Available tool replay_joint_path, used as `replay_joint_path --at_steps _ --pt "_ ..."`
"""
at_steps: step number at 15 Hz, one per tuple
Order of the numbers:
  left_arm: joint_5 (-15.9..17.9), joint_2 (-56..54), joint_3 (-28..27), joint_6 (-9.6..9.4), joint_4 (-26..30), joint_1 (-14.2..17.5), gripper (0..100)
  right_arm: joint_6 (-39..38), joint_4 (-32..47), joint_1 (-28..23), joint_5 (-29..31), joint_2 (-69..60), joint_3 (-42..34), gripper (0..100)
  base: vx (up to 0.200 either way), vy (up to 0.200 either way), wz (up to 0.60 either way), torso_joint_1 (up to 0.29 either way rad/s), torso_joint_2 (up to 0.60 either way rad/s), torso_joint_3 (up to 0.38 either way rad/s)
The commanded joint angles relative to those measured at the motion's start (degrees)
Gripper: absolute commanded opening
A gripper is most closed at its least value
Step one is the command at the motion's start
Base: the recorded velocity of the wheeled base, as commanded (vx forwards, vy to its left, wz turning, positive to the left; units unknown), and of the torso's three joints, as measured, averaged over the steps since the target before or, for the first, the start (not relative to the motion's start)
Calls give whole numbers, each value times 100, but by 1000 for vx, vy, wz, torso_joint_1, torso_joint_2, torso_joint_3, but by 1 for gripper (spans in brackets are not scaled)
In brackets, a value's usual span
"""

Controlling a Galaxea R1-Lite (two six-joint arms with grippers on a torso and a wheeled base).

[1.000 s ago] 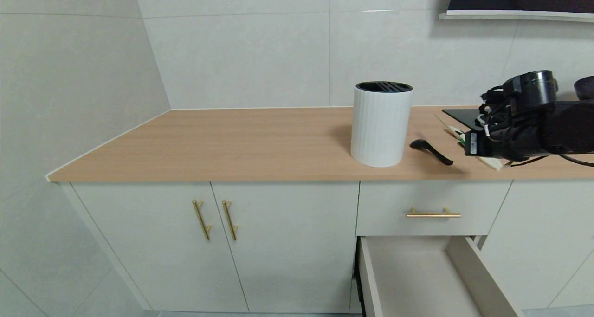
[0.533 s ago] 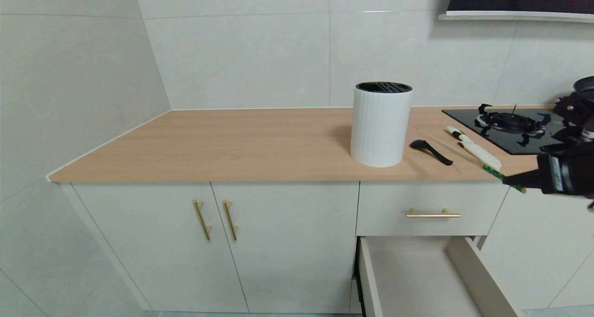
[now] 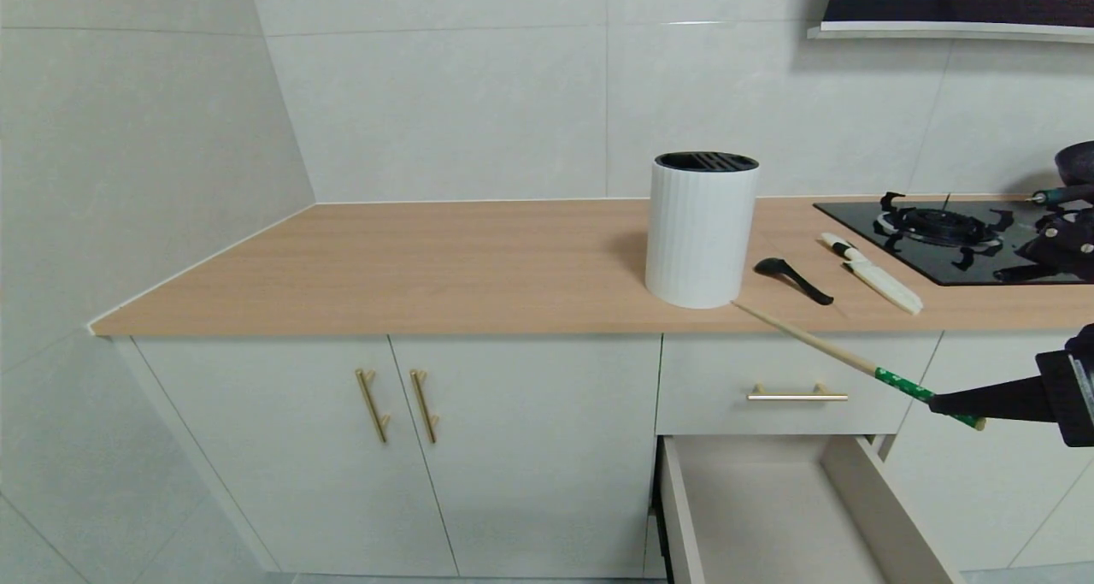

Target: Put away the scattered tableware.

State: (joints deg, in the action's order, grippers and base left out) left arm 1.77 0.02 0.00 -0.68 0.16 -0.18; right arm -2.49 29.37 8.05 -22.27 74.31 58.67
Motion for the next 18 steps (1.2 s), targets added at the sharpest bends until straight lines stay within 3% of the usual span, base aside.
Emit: replay_joint_path --at_steps 1,6,18 --pt "-1 -2 0 -2 2 1 100 73 -10 4 -14 277 -102 0 0 0 0 0 0 0" --pt "-1 -2 0 -2 2 1 100 328 -142 13 -32 417 -304 0 0 0 0 -63 157 93" --pt "-1 -2 0 -2 2 1 100 662 -449 13 -23 1068 -620 0 0 0 0 -154 447 292"
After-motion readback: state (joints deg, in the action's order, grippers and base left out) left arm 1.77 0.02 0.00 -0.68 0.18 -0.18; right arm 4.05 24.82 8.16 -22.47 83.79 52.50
